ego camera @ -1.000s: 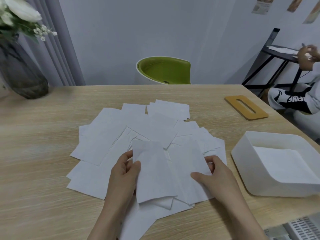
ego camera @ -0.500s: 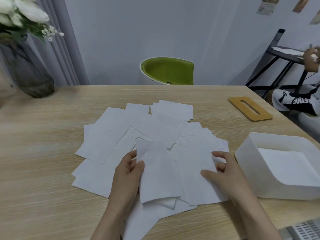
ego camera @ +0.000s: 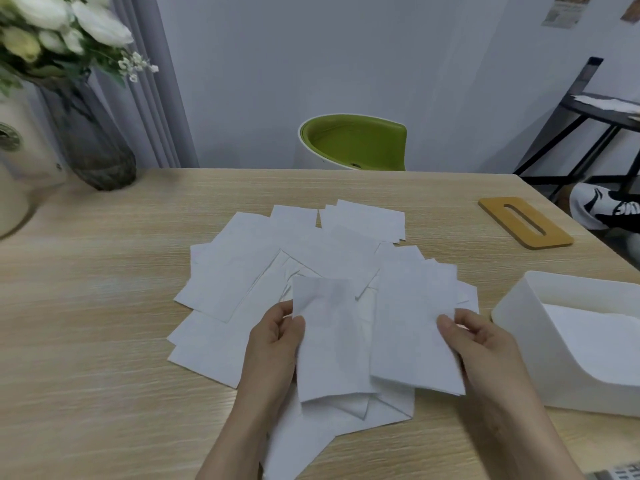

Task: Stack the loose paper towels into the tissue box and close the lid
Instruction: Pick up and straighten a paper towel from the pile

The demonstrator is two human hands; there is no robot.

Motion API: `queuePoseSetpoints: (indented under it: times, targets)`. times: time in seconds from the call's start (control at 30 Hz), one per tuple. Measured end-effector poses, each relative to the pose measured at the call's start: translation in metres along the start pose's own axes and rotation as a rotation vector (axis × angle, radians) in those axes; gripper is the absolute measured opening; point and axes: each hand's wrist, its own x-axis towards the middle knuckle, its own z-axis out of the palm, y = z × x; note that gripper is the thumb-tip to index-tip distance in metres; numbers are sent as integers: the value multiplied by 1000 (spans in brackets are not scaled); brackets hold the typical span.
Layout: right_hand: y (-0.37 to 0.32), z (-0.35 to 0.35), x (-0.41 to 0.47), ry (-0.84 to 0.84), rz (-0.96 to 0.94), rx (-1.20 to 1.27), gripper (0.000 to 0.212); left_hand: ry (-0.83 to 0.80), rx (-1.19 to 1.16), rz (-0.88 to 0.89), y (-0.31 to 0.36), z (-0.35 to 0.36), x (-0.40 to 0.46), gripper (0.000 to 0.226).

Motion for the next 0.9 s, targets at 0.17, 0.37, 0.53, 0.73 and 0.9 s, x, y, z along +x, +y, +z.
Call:
queuePoseSetpoints:
  times: [0.17, 0.37, 0.53, 0.73, 0.9]
  targets:
    - [-2, 30, -9, -180, 110, 105, 11, 2, -5, -20, 2, 0, -1, 31]
    - [7, 57, -9, -303, 73, 29, 12, 3, -70, -43, 5, 0, -2, 27]
    - [9, 61, -6, -334, 53, -19, 15, -3, -96, -50, 9, 1, -3, 27]
    - [8, 63, -5, -358, 46, -22, 16, -15, -111, -51, 12, 1, -5, 21]
    - [10, 64, -4, -369, 38, -48, 15, -1, -113, -40, 12, 2, -5, 21]
